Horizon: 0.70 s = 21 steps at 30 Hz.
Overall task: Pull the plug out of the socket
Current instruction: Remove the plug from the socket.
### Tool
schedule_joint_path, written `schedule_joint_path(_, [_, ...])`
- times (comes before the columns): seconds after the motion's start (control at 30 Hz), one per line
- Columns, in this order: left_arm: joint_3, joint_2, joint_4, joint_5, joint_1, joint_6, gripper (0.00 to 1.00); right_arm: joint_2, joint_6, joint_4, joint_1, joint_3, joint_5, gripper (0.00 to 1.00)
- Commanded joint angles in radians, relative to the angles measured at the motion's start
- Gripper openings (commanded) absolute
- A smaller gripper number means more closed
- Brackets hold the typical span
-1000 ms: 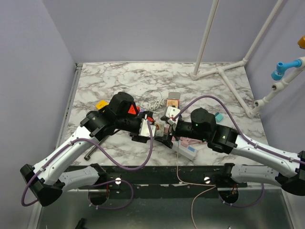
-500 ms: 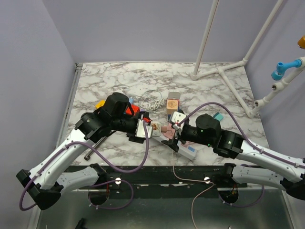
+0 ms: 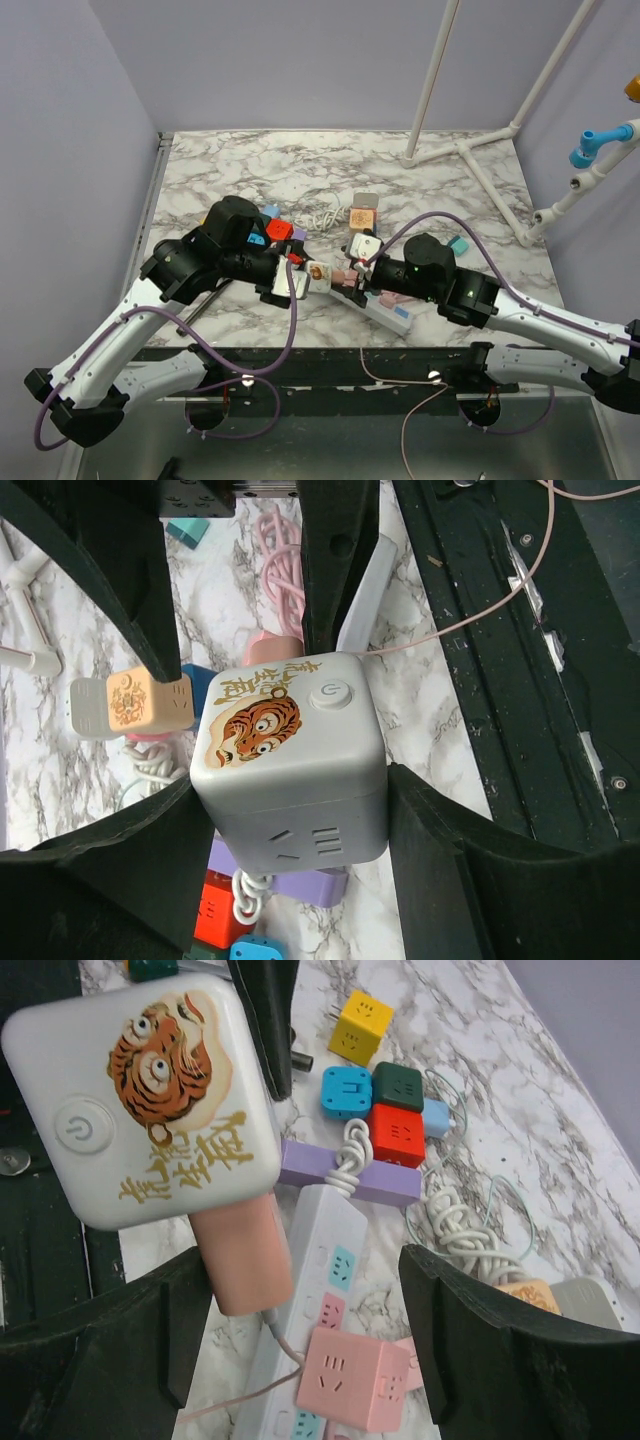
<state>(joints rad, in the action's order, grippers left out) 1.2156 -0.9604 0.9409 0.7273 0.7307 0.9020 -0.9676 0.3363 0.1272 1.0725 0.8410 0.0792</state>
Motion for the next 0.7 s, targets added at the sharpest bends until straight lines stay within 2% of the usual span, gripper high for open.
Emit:
schedule_joint_path(0.0, [0.040,-0.003,0.008,0.060,-0.010,0.027,0.00,-0.038,0.020,-0.062,0.007,0.062,0.083,0.80])
schedule_joint_path(0.03, [0.041,-0.004,0.007,0.060,-0.013,0.031,0.00,-0.041,0.018,-0.064,0.006,0.066,0.090,0.78])
schedule_joint_path(0.17, [0.043,-0.009,-0.010,0.055,-0.022,0.034,0.00,-0.055,0.008,-0.067,0.006,0.069,0.122,0.57])
schedule_joint_path(0.33, [0.052,-0.019,-0.033,0.057,-0.041,0.028,0.00,-0.075,-0.016,-0.098,0.006,0.053,0.150,0.42])
schedule_joint_path(0.47, [0.073,-0.030,-0.025,0.058,-0.046,0.028,0.00,-0.096,-0.016,-0.087,0.007,0.055,0.132,0.06])
schedule_joint_path(0.5, [0.078,-0.029,-0.024,0.055,-0.046,0.029,0.00,-0.095,-0.012,-0.079,0.006,0.056,0.121,0.01])
schedule_joint_path(0.67, [0.075,-0.007,-0.046,0.035,-0.073,0.022,0.00,-0.032,0.009,-0.105,0.006,-0.029,0.040,0.01])
